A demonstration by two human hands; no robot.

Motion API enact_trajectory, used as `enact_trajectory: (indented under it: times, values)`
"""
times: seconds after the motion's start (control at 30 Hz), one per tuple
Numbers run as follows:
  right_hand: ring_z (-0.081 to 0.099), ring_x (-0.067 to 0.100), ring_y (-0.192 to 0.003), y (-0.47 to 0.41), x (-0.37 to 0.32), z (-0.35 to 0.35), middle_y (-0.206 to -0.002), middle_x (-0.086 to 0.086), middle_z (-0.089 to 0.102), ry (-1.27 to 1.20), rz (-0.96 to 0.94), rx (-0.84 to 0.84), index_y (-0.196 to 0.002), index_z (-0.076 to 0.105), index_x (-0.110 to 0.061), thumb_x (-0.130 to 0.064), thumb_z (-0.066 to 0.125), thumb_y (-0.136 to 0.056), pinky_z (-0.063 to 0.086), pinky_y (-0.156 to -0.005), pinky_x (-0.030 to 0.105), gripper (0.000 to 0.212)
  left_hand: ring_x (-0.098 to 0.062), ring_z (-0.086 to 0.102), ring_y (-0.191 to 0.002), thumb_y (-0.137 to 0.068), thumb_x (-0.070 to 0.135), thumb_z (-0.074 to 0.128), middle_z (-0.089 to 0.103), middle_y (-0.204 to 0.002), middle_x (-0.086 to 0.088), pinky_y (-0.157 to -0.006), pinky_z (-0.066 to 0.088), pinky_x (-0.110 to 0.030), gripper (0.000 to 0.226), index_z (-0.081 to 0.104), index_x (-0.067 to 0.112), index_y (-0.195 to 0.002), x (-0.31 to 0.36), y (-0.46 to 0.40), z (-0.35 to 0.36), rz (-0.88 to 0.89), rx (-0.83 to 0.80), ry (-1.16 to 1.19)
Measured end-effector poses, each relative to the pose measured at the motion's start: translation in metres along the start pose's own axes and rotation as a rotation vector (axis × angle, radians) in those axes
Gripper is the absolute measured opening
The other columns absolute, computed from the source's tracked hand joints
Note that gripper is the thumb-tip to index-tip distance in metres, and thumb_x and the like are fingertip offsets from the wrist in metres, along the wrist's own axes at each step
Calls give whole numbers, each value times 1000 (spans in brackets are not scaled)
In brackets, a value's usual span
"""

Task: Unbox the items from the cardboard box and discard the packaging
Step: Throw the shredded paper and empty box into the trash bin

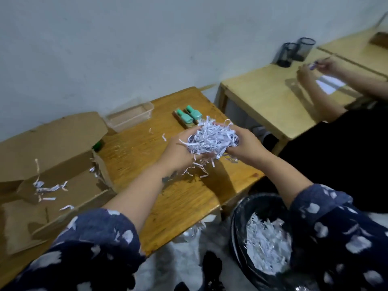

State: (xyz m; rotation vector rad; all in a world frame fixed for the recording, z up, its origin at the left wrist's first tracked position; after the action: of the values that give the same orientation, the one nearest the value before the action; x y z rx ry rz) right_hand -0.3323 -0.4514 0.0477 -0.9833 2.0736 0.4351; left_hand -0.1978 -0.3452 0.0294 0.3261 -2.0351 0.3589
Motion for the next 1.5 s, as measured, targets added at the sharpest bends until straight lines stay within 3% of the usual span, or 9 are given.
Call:
enact_trajectory:
  times: [0.2, 0.47, 0.57, 0.7, 0.87, 1.03, 1.13, 1.23, 1.5]
  values:
    - [64, 7, -106, 84, 54, -80, -113, -7, 70, -55, 148, 164, -121, 61, -30, -4, 72, -73, 49, -99, 34, 56, 22, 56, -90, -59, 17, 89, 63, -105, 22, -89, 43, -9, 77, 49, 38, -121, 56, -10, 105, 67, -252, 113]
    - [64, 5, -95, 207, 173, -121, -107, -7, 68, -70, 441, 279, -125, 59, -24, -6, 75, -72, 49, -84, 23, 58, 15, 58, -92, -66, 16, 86, 64, -112, 10, -81, 42, -4, 70, 55, 18, -128, 72, 15, 275, 51, -553, 183]
    - [63, 4, -101, 238, 236, -102, -109, -9, 68, -80, 541, 259, -123, 60, -25, -12, 77, -72, 49, -87, 21, 56, 1, 58, -107, -67, 17, 86, 62, -117, 10, -87, 45, -8, 71, 54, 18, -131, 32, 30, 339, -39, -647, 135]
    - [62, 12, -109, 264, 336, -48, -117, -3, 68, -126, 694, 194, -127, 59, -23, -12, 74, -73, 47, -97, 29, 57, -16, 62, -111, -59, 20, 91, 64, -121, -3, -101, 46, -33, 79, 55, 10, -129, -56, 47, 415, -174, -686, 63]
    - [57, 15, -115, 280, 449, 42, -127, 2, 62, -147, 801, 82, -128, 58, -16, -11, 74, -76, 36, -85, 14, 55, -22, 51, -123, -58, 29, 91, 53, -134, -9, -108, 39, -39, 90, 49, 15, -137, -177, 74, 482, -253, -762, -146]
    - [46, 22, -130, 283, 538, 118, -140, 8, 49, -102, 835, -48, -140, 44, -19, -10, 79, -70, 35, -104, 24, 79, -21, 28, -140, -66, 48, 82, 33, -152, 1, -115, 23, -39, 99, 30, 28, -148, -269, 83, 524, -201, -919, -445]
    - [30, 22, -141, 285, 561, 142, -152, 7, 32, -116, 873, -170, -149, 26, -24, -16, 82, -71, 26, -111, 26, 96, -17, 16, -144, -69, 55, 76, 18, -158, 6, -114, 16, -40, 106, 14, 31, -151, -295, 86, 538, -147, -1004, -701]
    - [26, 25, -143, 287, 564, 145, -155, 10, 29, -69, 911, -231, -148, 28, -25, -23, 78, -77, 26, -114, 33, 87, -18, 17, -145, -75, 49, 74, 19, -159, 3, -114, 18, -39, 100, 16, 25, -152, -293, 87, 539, -171, -1009, -718]
    - [47, 25, -128, 264, 475, 60, -139, 2, 52, -182, 992, 41, -132, 52, -28, -59, 48, -88, 36, -107, 39, 54, -18, 24, -142, -90, 38, 62, 33, -153, 2, -114, 21, -40, 62, 37, 25, -145, -190, 68, 485, -111, -892, -617]
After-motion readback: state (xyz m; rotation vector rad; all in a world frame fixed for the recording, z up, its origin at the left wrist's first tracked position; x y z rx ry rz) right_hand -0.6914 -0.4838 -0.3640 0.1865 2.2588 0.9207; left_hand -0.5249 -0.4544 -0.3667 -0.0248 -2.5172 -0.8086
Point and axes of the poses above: each hand's wrist, its own y-axis away from the middle knuckle, its own z-axis out of the palm, x = y × z, the point moved 5 cm from there along -y, towards the middle knuckle
